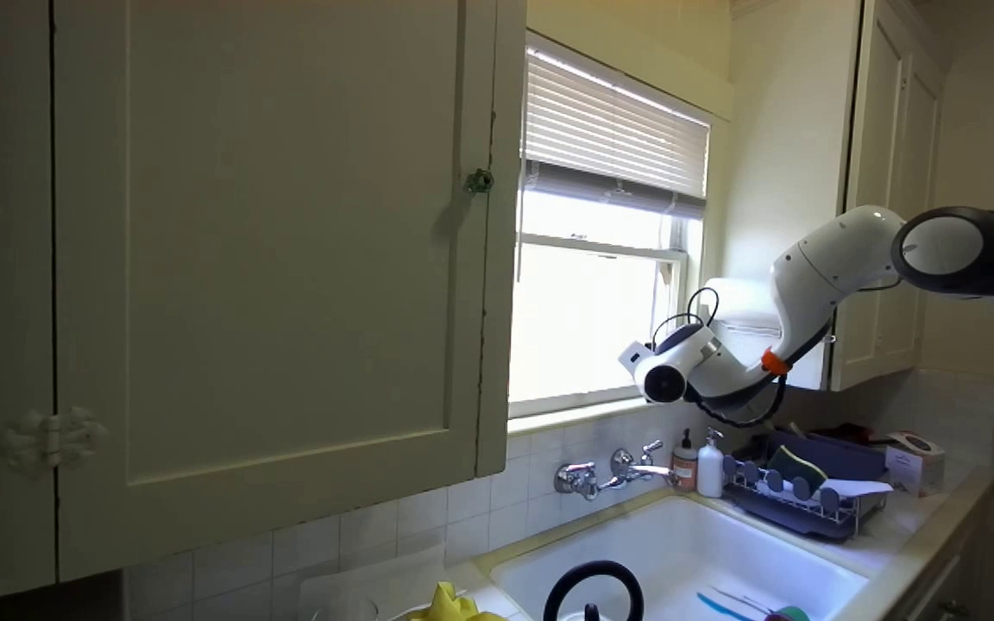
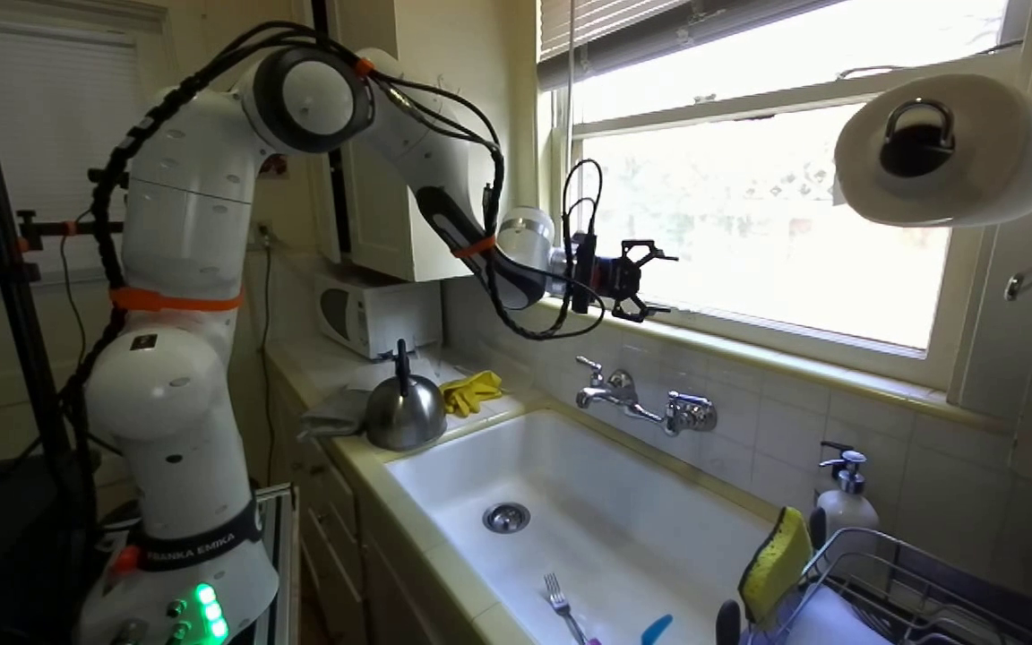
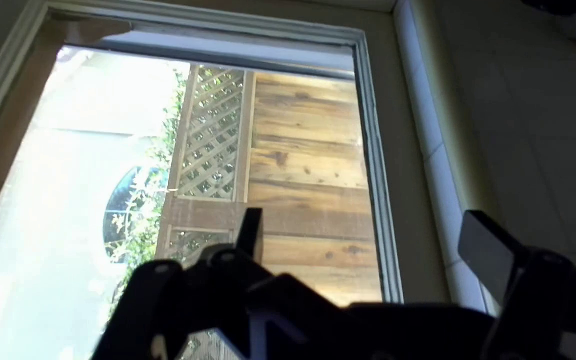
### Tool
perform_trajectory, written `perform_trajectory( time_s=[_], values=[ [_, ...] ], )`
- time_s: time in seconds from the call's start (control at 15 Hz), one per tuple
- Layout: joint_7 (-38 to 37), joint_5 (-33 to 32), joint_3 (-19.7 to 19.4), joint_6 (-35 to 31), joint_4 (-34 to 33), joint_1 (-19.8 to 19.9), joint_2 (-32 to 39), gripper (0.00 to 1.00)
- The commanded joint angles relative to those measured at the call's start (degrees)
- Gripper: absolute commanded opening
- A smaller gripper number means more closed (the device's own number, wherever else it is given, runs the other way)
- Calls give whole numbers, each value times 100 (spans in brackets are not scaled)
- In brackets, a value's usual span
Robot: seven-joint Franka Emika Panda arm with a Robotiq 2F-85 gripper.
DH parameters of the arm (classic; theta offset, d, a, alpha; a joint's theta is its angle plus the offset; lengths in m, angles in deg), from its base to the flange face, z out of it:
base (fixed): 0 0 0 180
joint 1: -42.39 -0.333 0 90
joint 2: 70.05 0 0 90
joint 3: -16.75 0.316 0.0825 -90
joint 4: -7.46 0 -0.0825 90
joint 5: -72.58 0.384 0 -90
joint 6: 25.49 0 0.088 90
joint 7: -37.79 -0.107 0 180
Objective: Clip the knob on the curtain railing
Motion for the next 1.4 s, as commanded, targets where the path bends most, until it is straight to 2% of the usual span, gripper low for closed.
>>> perform_trajectory(
  time_s=[0.0,0.2,0.27,0.47,0.73,0.93,1.2,1.27,1.33],
  values=[
    [-785,-593,-182,-1296,75,150,-120,100],
    [-1562,-1096,-320,-2290,-80,350,-166,100],
    [-1071,-728,-305,-1797,-46,163,-84,100],
    [-1114,-759,-347,-1878,-77,190,-93,100],
    [-1038,-1282,-324,-1282,-337,11,349,100],
    [-1204,-2235,-283,-1164,-506,-26,587,100],
    [-1369,-3116,-181,-1234,-687,11,843,100],
    [-1093,-2678,-485,-1398,-899,-540,836,100],
    [-1168,-2704,-464,-1416,-939,-471,915,100]
  ],
)
